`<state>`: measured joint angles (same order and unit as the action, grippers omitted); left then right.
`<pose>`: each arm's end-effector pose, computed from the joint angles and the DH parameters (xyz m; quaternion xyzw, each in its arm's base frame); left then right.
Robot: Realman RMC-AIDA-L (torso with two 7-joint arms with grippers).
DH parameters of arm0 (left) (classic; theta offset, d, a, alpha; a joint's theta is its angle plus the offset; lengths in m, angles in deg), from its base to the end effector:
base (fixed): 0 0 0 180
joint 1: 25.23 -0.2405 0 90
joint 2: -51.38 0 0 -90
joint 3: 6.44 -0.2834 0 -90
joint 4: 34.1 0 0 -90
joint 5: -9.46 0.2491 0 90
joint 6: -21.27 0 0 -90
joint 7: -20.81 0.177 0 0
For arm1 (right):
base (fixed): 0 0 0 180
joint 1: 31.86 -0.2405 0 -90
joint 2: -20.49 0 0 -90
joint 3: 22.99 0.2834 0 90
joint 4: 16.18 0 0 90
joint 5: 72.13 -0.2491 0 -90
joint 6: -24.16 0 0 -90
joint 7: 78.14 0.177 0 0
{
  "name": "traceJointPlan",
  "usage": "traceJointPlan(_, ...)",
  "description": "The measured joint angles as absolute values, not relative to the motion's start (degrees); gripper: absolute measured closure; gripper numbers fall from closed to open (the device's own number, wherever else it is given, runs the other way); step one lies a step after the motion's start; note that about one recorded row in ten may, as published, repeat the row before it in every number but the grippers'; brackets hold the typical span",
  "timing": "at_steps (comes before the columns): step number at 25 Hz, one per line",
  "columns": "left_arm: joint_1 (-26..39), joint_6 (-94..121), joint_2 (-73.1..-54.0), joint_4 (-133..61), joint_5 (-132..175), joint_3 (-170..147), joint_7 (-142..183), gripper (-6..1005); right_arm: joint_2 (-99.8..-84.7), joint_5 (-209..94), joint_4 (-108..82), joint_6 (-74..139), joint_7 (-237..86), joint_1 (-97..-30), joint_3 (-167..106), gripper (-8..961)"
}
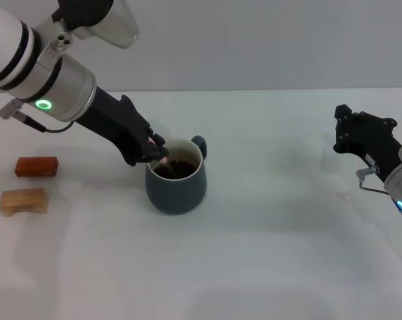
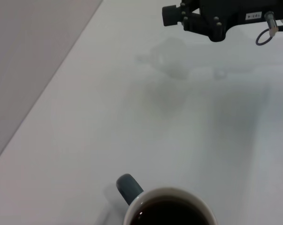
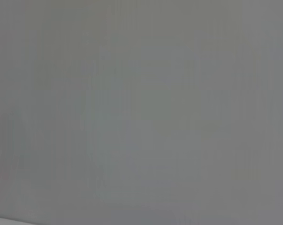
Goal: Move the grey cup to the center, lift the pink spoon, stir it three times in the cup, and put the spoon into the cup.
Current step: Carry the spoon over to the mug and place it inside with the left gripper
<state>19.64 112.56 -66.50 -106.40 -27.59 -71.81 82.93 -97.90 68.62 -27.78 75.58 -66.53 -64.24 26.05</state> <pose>-0.1491 0.4556 -0.0053 -0.9771 -0.1099 0.1096 0.1457 0.3336 0.4380 -0.0955 -0.7758 0.2392 0.2524 0.5264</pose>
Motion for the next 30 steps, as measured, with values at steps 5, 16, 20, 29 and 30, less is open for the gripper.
traceJointPlan(5,19.6,112.4,-66.48,-105.4,-27.8,-71.3,84.2,853,-97.90,68.7,-28.6,75.6,-66.5,-63.6,26.1,943)
traceJointPlan(16,20.1,110.0,-66.53,-103.9,-28.4,-71.1,85.5,853,-97.90,68.7,-28.9,75.6,-66.5,-63.7,26.1,944)
traceJointPlan(20,20.0,106.8,-66.56,-102.3,-28.6,-70.8,85.9,853,-97.90,68.7,-28.9,75.6,-66.5,-63.7,26.1,944)
traceJointPlan(29,20.3,106.2,-66.36,-101.2,-25.1,-69.9,85.8,853,-97.90,68.7,-28.9,75.6,-66.5,-63.6,26.1,944)
traceJointPlan(30,20.4,106.7,-66.32,-101.3,-24.9,-69.5,85.8,853,-97.90,68.7,-28.9,75.6,-66.5,-63.7,26.1,944)
